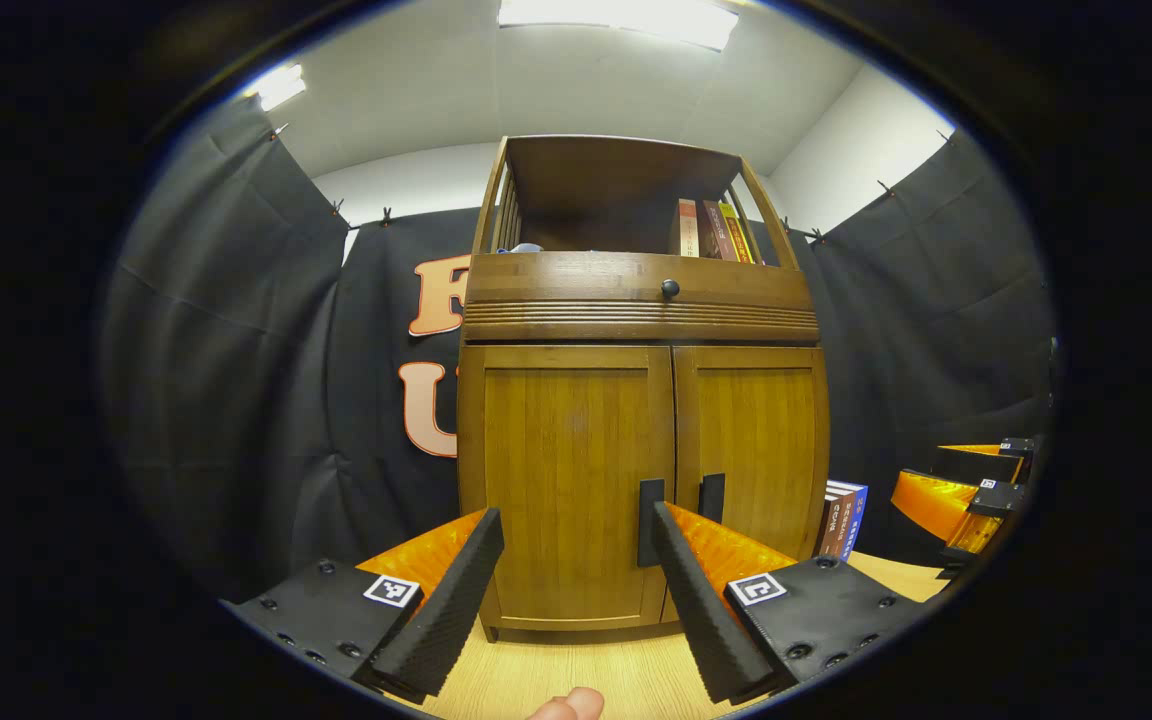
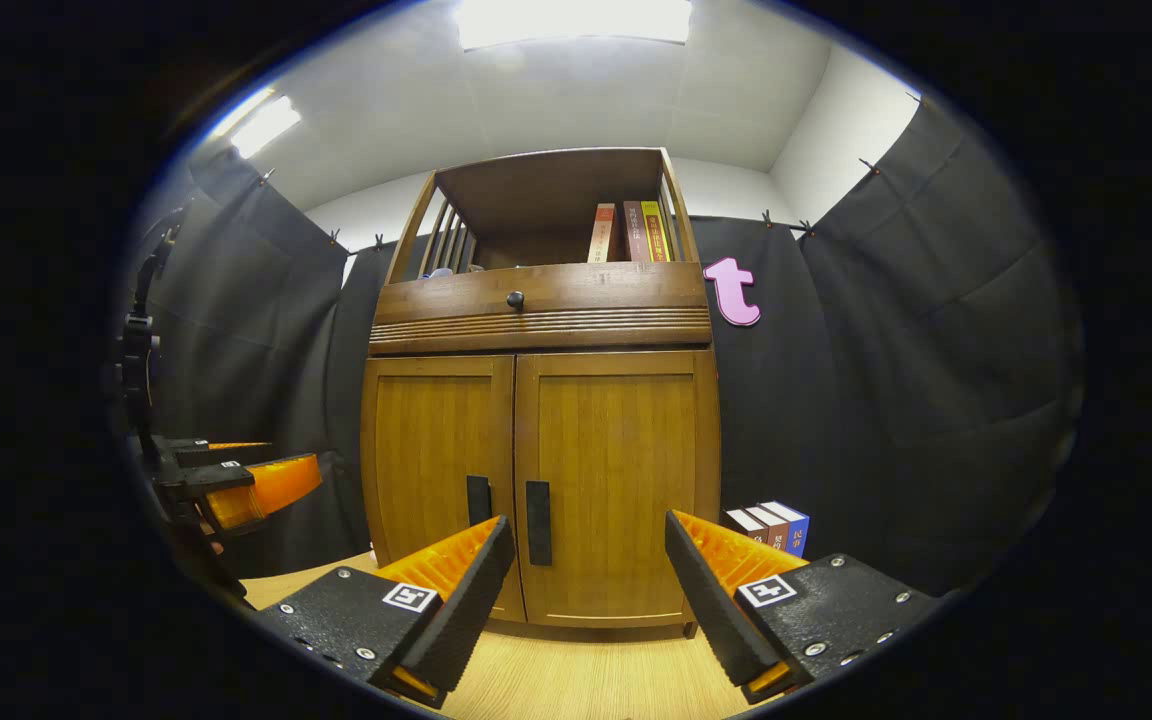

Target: Open the right door of the double-door shoe cabinet with the right hand, and open the left door with the left hand.

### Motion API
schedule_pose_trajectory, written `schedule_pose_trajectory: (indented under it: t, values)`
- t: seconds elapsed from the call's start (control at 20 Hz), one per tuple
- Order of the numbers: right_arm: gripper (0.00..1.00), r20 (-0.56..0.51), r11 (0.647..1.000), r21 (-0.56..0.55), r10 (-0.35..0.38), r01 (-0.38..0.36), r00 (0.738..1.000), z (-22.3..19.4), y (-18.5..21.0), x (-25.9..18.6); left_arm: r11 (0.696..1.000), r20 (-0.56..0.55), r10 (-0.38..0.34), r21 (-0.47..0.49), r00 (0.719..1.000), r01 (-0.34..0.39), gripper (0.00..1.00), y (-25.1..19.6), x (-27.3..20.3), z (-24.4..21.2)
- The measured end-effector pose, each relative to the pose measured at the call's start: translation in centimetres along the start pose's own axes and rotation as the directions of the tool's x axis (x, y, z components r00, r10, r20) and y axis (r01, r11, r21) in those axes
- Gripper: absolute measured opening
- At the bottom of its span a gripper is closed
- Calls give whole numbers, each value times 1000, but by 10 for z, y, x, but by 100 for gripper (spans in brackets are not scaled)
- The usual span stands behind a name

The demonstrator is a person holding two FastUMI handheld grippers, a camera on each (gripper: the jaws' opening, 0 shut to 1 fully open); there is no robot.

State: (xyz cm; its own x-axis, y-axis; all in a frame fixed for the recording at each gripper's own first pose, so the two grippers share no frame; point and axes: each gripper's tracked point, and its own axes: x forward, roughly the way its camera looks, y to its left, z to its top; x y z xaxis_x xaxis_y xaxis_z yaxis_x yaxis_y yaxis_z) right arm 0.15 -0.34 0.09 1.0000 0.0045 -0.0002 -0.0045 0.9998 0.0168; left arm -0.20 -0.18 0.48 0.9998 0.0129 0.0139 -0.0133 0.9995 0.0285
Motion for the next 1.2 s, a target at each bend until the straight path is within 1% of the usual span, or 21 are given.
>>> schedule_pose_trajectory:
  t: [0.15,0.2,0.25,0.4,0.5,0.55,0.65,0.7,0.75,0.8,0.85,0.9,0.95,1.05,1.1,1.2]
  values:
    - [94,-1,1000,-3,4,-4,1000,-1,-1,0,1000,3,-1,-5,1000,1,96,-1,-1,0]
    - [94,-4,1000,-3,2,-2,1000,-2,-1,0,1000,3,-2,-9,1000,2,94,0,-1,0]
    - [94,-5,1000,-2,-1,1,1000,-4,-1,2,1000,3,-2,-11,1000,2,96,0,-1,0]
    - [94,-8,1000,11,3,-3,1000,-8,6,21,1000,3,-3,-11,1000,3,96,1,1,-2]
    - [94,-13,999,37,36,-36,999,-9,22,45,1000,-2,5,-15,1000,-5,96,7,1,-6]
    - [94,-11,996,55,69,-68,998,-12,32,62,1000,-5,9,-18,1000,-9,95,9,0,-8]
    - [94,3,986,101,132,-132,991,-18,54,102,1000,-13,19,-16,1000,-19,96,16,-1,-11]
    - [94,-7,984,107,142,-141,990,-26,59,124,1000,-16,25,-17,1000,-25,95,20,-1,-12]
    - [93,-39,986,101,138,-133,990,-39,61,143,999,-17,28,-19,999,-28,95,23,-3,-14]
    - [93,-65,985,85,154,-148,986,-54,69,163,999,-21,29,-17,999,-29,98,26,-4,-15]
    - [94,-81,987,60,155,-151,985,-65,73,178,999,-26,30,-11,999,-30,98,28,-6,-17]
    - [94,-83,990,31,140,-138,987,-73,75,190,999,-29,32,-5,999,-32,94,30,-8,-19]
    - [94,-83,993,7,114,-114,990,-80,74,201,999,-29,34,6,999,-34,99,33,-9,-20]
    - [93,-82,996,-24,86,-88,993,-90,71,220,999,-21,40,10,999,-40,96,40,-12,-18]
    - [94,-86,997,-30,72,-75,994,-93,70,228,999,-17,41,1,999,-41,94,42,-12,-18]
    - [94,-90,998,-10,56,-57,994,-96,66,245,999,-16,36,-14,999,-36,96,46,-11,-19]
